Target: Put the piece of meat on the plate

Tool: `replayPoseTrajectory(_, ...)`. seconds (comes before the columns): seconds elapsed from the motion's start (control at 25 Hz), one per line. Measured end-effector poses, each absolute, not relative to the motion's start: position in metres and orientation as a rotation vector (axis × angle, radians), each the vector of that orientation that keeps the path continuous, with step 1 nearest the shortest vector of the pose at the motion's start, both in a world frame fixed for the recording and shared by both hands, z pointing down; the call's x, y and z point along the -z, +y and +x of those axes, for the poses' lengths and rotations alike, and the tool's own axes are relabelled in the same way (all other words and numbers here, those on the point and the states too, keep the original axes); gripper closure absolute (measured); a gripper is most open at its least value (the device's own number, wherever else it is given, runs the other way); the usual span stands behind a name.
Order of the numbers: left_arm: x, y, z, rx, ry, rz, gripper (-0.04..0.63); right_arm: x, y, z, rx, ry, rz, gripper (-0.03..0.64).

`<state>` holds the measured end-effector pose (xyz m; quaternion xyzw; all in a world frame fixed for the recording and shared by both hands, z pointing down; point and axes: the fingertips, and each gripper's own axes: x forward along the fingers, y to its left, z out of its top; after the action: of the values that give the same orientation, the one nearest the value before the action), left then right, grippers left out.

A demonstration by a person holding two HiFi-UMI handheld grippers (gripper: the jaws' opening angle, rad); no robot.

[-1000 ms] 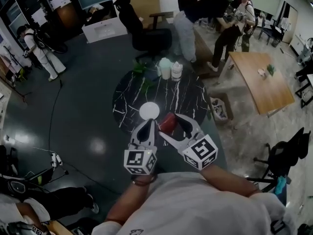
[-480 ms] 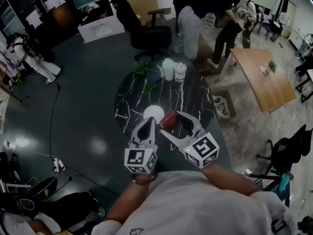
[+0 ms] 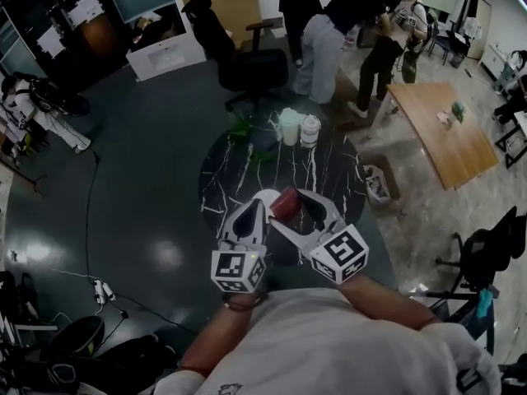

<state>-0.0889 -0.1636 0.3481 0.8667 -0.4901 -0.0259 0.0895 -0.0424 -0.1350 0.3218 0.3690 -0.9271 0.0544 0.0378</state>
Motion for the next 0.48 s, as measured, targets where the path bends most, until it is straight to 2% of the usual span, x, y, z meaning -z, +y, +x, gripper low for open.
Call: replayPoseTrajectory(0.48, -0.33, -0.183, -0.118, 0.104, -1.392, 2.617, 0.589, -0.306, -0.152, -0.076, -0.152, -2.834, 1.165, 0.319)
